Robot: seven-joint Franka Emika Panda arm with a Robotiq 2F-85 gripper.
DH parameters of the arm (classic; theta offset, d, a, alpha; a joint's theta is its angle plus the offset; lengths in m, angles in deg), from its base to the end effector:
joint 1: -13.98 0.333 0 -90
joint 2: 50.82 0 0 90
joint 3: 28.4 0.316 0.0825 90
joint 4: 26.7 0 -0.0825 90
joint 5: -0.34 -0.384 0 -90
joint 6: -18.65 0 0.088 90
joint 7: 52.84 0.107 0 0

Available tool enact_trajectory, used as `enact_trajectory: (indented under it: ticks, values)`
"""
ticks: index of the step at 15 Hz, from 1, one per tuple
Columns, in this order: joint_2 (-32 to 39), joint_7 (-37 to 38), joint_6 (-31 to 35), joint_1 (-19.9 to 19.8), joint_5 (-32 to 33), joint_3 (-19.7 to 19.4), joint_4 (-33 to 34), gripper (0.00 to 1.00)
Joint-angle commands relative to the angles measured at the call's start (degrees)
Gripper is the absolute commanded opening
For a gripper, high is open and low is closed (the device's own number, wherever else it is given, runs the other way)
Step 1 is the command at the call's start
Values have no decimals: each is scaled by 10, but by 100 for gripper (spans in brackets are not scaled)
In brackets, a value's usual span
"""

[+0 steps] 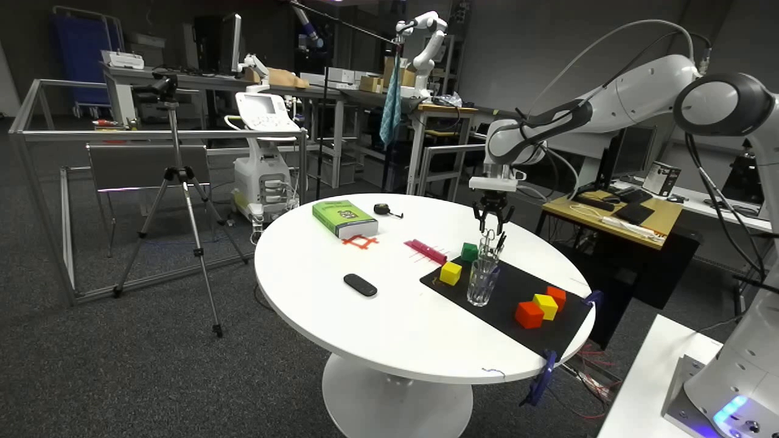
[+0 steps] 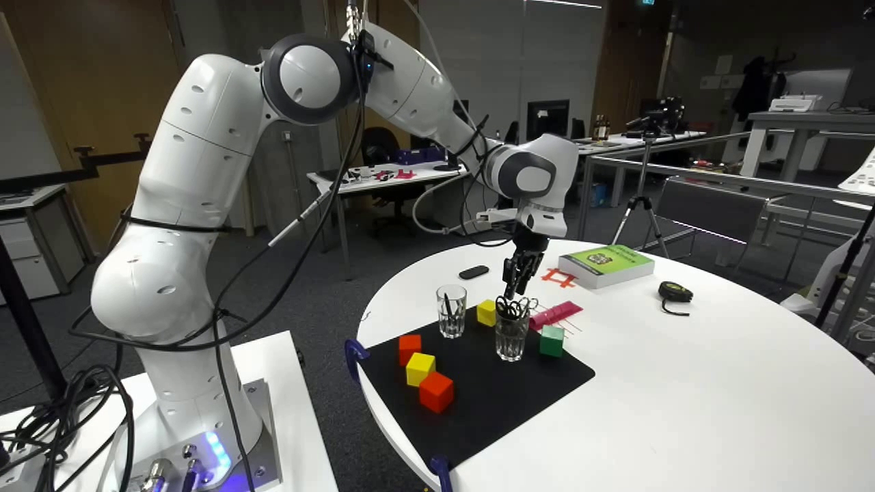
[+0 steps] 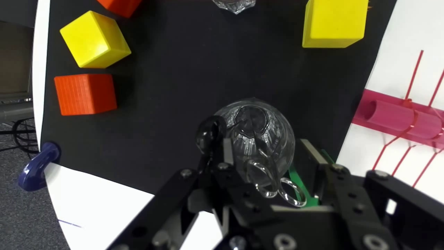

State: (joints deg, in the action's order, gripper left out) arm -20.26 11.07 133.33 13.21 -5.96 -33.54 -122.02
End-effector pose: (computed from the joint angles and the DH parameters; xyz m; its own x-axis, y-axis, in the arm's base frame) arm 0.6547 -0.0551 0.2841 0.2884 -0.9495 -0.1238 -0.9397 -0.3055 0.1535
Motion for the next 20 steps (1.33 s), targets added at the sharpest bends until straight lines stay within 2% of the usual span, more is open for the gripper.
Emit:
enact_trajectory:
  ticks: [1, 3, 4, 15, 20]
  values:
    - [8, -15, -23, 1, 5, -6, 26, 83]
    - [8, -13, -23, 1, 5, -6, 28, 98]
    - [6, -12, -19, 2, 7, -7, 27, 100]
    - [-34, -14, -4, 10, 14, -5, 16, 100]
    - [-79, -72, 11, 21, 50, -1, -10, 100]
